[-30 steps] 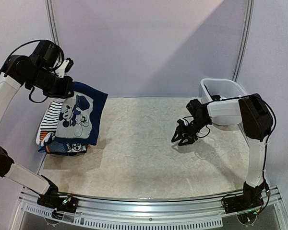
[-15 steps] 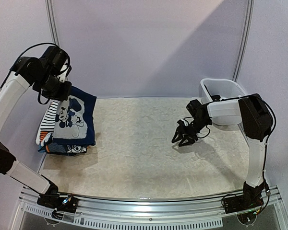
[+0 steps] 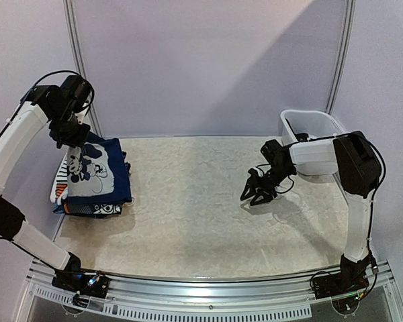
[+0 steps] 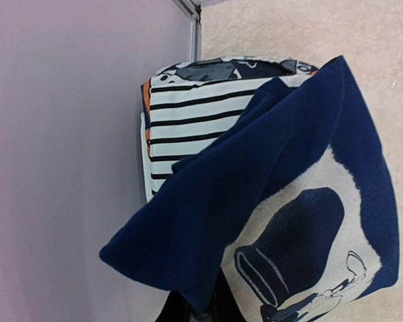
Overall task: Fold and stack the mixed laundry pile
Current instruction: Place the square-folded T-shirt at the corner of the board.
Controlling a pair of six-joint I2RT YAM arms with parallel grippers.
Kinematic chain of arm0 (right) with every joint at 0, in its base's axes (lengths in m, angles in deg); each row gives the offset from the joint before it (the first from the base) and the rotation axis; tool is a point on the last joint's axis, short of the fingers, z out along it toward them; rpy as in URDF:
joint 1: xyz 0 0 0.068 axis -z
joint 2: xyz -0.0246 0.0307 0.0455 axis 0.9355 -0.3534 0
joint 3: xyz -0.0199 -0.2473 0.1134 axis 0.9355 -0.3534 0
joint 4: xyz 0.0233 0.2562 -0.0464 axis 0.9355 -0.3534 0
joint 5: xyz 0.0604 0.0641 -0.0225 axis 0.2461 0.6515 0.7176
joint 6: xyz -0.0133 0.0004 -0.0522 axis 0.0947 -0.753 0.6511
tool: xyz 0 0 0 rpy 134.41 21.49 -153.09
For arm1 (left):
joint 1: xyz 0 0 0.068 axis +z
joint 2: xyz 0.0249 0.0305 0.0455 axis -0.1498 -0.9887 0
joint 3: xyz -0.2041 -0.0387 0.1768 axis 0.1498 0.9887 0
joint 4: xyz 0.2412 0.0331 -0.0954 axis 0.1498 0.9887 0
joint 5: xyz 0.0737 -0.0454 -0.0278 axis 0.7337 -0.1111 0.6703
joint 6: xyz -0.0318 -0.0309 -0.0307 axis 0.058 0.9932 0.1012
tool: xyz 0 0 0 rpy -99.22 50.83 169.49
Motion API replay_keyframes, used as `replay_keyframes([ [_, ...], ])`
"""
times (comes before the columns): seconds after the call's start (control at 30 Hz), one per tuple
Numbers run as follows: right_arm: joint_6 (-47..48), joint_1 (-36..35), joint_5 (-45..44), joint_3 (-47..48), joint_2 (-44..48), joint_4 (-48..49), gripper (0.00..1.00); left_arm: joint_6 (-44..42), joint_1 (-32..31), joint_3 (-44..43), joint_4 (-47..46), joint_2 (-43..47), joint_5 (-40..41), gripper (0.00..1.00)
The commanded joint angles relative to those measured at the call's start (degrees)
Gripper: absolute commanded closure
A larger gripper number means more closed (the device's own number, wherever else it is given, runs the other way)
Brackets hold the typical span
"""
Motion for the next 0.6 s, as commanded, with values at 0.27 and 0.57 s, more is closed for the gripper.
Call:
replay_keyframes([
  [0.27, -0.6, -0.5, -0.6, 1.6, -2.4, -0.4, 0.49, -10.9, 8.8, 2.5, -2.9, -5.4, 2.6, 1.00],
  [0.57, -1.0, -0.5, -0.3, 3.3, -3.9, -1.0, 0.49, -14.8, 12.1, 0.2, -9.0, -11.2, 2.1, 1.00],
])
